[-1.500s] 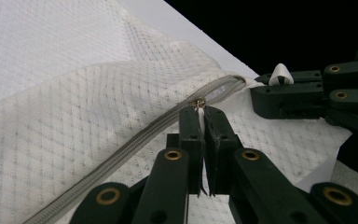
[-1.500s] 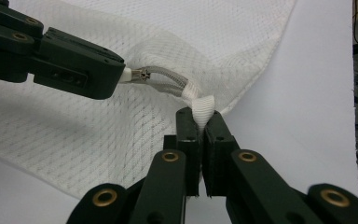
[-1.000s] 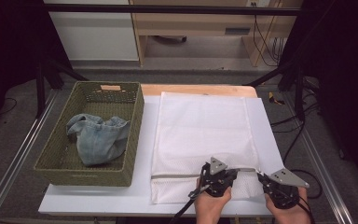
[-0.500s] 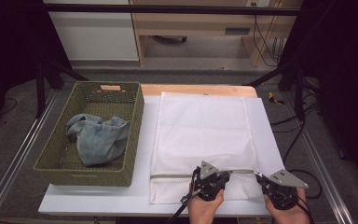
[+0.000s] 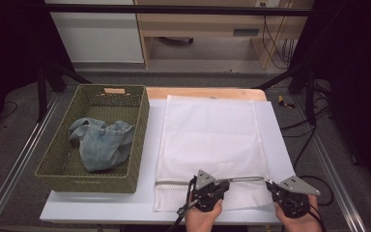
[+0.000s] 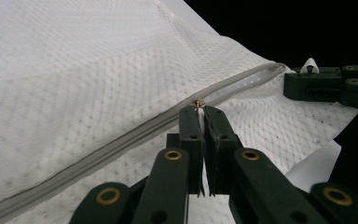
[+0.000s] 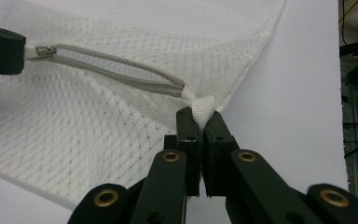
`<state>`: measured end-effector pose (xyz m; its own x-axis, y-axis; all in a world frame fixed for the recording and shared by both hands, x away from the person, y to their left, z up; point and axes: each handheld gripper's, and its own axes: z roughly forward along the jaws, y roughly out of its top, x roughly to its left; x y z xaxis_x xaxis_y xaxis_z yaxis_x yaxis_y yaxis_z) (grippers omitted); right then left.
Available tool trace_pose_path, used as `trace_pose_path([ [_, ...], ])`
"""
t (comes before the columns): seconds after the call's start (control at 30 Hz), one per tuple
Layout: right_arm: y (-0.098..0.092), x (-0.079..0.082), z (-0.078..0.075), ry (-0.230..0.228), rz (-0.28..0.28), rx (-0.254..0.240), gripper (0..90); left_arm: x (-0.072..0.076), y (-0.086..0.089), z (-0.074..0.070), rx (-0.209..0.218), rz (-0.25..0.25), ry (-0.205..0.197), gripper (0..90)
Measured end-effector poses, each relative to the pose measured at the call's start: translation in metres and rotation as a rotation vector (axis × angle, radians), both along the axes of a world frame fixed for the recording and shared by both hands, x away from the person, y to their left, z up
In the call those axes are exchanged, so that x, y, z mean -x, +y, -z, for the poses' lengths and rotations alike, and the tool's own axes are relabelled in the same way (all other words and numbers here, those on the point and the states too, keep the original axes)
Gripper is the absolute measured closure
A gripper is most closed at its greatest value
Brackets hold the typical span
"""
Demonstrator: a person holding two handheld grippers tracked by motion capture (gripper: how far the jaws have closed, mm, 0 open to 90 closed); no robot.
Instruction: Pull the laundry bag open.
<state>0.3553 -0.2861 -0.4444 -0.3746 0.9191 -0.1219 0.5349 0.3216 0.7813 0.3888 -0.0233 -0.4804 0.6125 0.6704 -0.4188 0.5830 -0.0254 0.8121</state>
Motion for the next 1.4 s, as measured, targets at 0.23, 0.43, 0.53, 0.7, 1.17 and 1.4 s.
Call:
trace_pose_path([
  [0.23,0.001,0.0,0.0,0.0,0.0,0.009,87.5,0.0,0.015,0.001,0.015,-0.007,0.007,87.0],
  [0.43,0.002,-0.001,0.0,0.001,-0.004,0.01,87.5,-0.001,0.024,0.0,0.005,-0.012,0.005,87.0],
  [0.53,0.002,-0.001,0.0,0.005,-0.002,0.014,87.6,-0.002,0.026,0.002,0.008,-0.013,0.008,86.9],
  [0.7,0.001,-0.002,0.001,0.006,-0.002,0.009,87.6,0.0,0.03,0.002,0.001,-0.02,-0.001,87.0],
  [1.17,0.002,-0.002,0.001,0.012,-0.001,0.016,87.5,0.001,0.056,0.004,-0.002,-0.068,-0.011,87.0],
  [1.4,0.001,-0.002,0.002,0.015,-0.006,0.016,87.5,0.001,0.063,0.005,-0.004,-0.076,-0.009,87.0],
])
